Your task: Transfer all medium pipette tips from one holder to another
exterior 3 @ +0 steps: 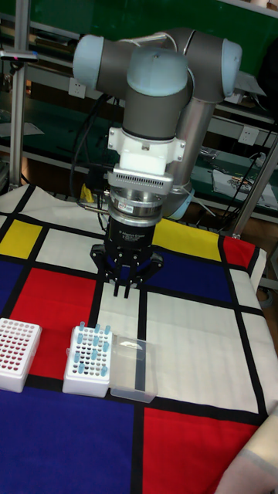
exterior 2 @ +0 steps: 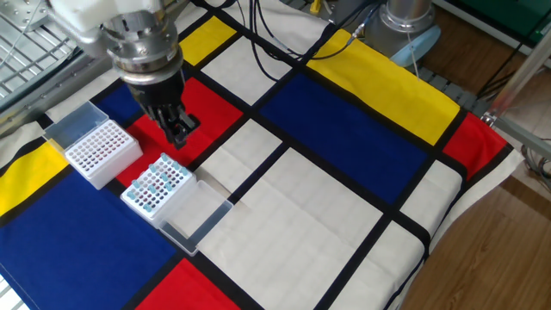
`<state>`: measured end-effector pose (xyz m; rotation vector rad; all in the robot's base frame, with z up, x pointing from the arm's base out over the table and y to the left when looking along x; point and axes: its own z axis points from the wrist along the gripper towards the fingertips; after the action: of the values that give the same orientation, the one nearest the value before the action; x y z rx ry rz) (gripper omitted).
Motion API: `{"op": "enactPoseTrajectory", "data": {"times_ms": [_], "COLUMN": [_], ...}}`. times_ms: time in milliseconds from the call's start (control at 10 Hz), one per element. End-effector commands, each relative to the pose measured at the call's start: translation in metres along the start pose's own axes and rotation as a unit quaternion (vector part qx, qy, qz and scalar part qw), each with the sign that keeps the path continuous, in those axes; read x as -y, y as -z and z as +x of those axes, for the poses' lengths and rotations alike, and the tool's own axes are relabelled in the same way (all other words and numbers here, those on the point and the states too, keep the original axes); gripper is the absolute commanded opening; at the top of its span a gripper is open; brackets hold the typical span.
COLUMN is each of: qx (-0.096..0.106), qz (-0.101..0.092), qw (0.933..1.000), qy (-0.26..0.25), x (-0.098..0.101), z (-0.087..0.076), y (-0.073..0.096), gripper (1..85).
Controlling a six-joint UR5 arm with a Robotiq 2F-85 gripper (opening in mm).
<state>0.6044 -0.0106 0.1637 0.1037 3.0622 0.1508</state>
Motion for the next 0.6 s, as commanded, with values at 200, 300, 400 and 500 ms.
{"op": "enactPoseTrajectory", "data": {"times_ms": [200, 300, 400, 500], "qx": [0.002, 0.000, 0.001, 0.005], "qz": [0.014, 0.031, 0.043, 0.063], "qw": [0.9985, 0.9966, 0.9934, 0.9894], "qy": [-0.054, -0.077, -0.107, -0.131], "x": [0.001, 0.010, 0.016, 0.027], "z": [-0.015, -0.014, -0.013, -0.013], "y": [-0.010, -0.009, -0.009, -0.008], "gripper": [9.7, 9.0, 5.7, 1.7]}}
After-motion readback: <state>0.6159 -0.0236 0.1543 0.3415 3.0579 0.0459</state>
